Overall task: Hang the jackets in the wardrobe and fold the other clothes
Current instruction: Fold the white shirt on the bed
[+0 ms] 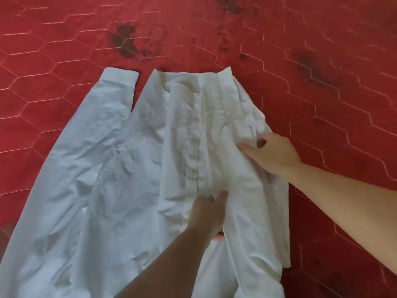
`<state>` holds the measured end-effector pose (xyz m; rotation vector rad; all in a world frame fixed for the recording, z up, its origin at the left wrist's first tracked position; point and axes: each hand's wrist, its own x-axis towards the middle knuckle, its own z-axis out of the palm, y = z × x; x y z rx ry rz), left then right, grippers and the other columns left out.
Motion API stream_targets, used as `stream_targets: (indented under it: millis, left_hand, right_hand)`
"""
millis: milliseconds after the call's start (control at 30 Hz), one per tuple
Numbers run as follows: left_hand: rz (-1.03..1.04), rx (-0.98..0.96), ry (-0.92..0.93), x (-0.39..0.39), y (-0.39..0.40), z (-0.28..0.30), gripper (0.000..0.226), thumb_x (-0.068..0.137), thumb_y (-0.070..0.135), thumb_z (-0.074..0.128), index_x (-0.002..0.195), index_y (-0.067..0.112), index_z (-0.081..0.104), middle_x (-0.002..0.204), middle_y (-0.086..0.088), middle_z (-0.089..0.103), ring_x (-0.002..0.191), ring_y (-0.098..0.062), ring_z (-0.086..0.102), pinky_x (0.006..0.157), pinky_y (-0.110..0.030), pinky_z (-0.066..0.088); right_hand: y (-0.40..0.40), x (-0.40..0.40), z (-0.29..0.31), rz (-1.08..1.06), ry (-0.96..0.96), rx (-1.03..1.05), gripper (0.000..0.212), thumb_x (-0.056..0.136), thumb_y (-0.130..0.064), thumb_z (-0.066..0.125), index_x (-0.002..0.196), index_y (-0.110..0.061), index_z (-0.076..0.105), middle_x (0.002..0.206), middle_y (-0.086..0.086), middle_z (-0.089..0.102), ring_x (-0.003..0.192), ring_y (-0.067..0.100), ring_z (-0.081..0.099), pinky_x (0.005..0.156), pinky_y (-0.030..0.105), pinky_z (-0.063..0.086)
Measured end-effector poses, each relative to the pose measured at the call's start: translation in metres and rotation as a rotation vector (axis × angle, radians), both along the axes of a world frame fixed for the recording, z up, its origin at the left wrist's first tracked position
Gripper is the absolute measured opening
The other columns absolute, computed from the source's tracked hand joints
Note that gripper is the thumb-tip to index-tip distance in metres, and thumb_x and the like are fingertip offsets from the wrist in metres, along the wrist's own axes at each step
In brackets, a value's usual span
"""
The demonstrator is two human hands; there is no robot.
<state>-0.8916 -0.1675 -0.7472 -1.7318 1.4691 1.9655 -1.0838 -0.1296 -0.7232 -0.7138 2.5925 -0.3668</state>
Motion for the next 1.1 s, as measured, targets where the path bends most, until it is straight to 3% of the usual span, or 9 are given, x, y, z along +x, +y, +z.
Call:
stream_targets:
  millis: [100, 200, 367, 467, 533, 600, 767, 933, 1100]
  left_hand:
    - [-0.013, -0.013, 0.032, 0.002, 0.0, -0.002, 0.038, 0.085, 0.049, 0.066, 0.086, 0.012, 0.072, 0.086, -0.007, 0.075, 0.083, -0.028, 0.072, 0.081, -0.046, 0.059]
    - [-0.023, 0.035, 0.133, 0.012, 0.002, 0.005, 0.049, 0.076, 0.057, 0.072, 0.103, 0.016, 0.073, 0.092, -0.003, 0.077, 0.086, -0.025, 0.074, 0.084, -0.043, 0.059]
    - [-0.122, 0.218, 0.243, 0.041, 0.027, 0.027, 0.035, 0.089, 0.043, 0.067, 0.111, 0.015, 0.069, 0.094, -0.004, 0.077, 0.084, -0.02, 0.075, 0.07, -0.032, 0.061]
    - [-0.309, 0.313, 0.236, 0.062, 0.047, 0.031, 0.039, 0.09, 0.045, 0.065, 0.113, 0.013, 0.068, 0.099, -0.005, 0.076, 0.092, -0.021, 0.074, 0.08, -0.033, 0.059]
    - [-0.39, 0.352, 0.216, 0.073, 0.058, 0.035, 0.036, 0.09, 0.044, 0.064, 0.108, 0.015, 0.071, 0.101, -0.003, 0.076, 0.095, -0.019, 0.073, 0.082, -0.028, 0.057]
    - [-0.458, 0.355, 0.21, 0.08, 0.066, 0.04, 0.035, 0.09, 0.049, 0.062, 0.105, 0.019, 0.075, 0.102, 0.002, 0.076, 0.096, -0.015, 0.072, 0.082, -0.025, 0.056]
    - [-0.717, 0.158, 0.217, 0.086, 0.098, 0.053, 0.057, 0.074, 0.074, 0.06, 0.08, 0.018, 0.06, 0.08, 0.008, 0.066, 0.077, -0.015, 0.064, 0.081, -0.028, 0.048]
    - [-0.486, -0.182, 0.29, 0.077, 0.147, 0.05, 0.02, 0.084, 0.036, 0.073, 0.072, 0.023, 0.064, 0.057, 0.015, 0.06, 0.056, 0.0, 0.057, 0.061, -0.013, 0.046]
    - [-0.14, 0.307, 0.392, 0.082, 0.146, 0.05, 0.025, 0.093, 0.014, 0.063, 0.113, -0.001, 0.066, 0.109, -0.02, 0.071, 0.101, -0.032, 0.07, 0.092, -0.04, 0.056]
  right_hand:
    - [0.03, 0.014, 0.001, 0.006, 0.089, -0.089, 0.044, 0.083, -0.06, 0.059, 0.105, -0.023, 0.056, 0.108, -0.007, 0.05, 0.087, 0.015, 0.057, 0.072, 0.033, 0.047]
    - [0.055, 0.029, 0.008, -0.052, -0.014, -0.08, 0.052, 0.083, -0.067, 0.053, 0.074, -0.016, 0.057, 0.074, -0.006, 0.06, 0.066, 0.013, 0.059, 0.063, 0.034, 0.05]
    - [0.093, 0.071, 0.023, -0.192, -0.747, -0.026, 0.047, 0.077, -0.06, 0.069, 0.068, -0.014, 0.063, 0.054, 0.0, 0.051, 0.04, 0.012, 0.04, 0.05, 0.025, 0.032]
    - [0.113, 0.082, 0.025, -0.272, -0.947, -0.243, 0.033, 0.082, -0.037, 0.074, 0.105, -0.013, 0.071, 0.081, 0.002, 0.073, 0.065, 0.016, 0.067, 0.058, 0.023, 0.048]
    - [0.125, 0.082, 0.03, -0.448, -0.943, -0.522, 0.03, 0.086, -0.028, 0.07, 0.11, -0.01, 0.07, 0.101, 0.003, 0.076, 0.095, 0.019, 0.072, 0.085, 0.033, 0.054]
    - [0.14, 0.082, 0.034, -0.599, -1.006, -0.681, 0.029, 0.092, -0.03, 0.063, 0.113, -0.011, 0.068, 0.107, 0.003, 0.074, 0.097, 0.018, 0.072, 0.088, 0.034, 0.052]
    - [0.187, 0.102, 0.032, -0.365, -1.222, -0.392, 0.047, 0.093, -0.052, 0.048, 0.132, -0.026, 0.056, 0.125, -0.006, 0.067, 0.116, 0.014, 0.063, 0.102, 0.038, 0.044]
    - [0.203, 0.104, 0.031, -0.494, -0.971, -0.392, 0.031, 0.094, -0.024, 0.06, 0.121, -0.009, 0.064, 0.111, 0.005, 0.073, 0.108, 0.024, 0.067, 0.101, 0.044, 0.048]
    - [0.231, 0.091, 0.035, -0.611, -0.903, -0.421, 0.043, 0.084, -0.042, 0.068, 0.115, -0.013, 0.067, 0.108, 0.004, 0.074, 0.101, 0.022, 0.07, 0.088, 0.038, 0.054]
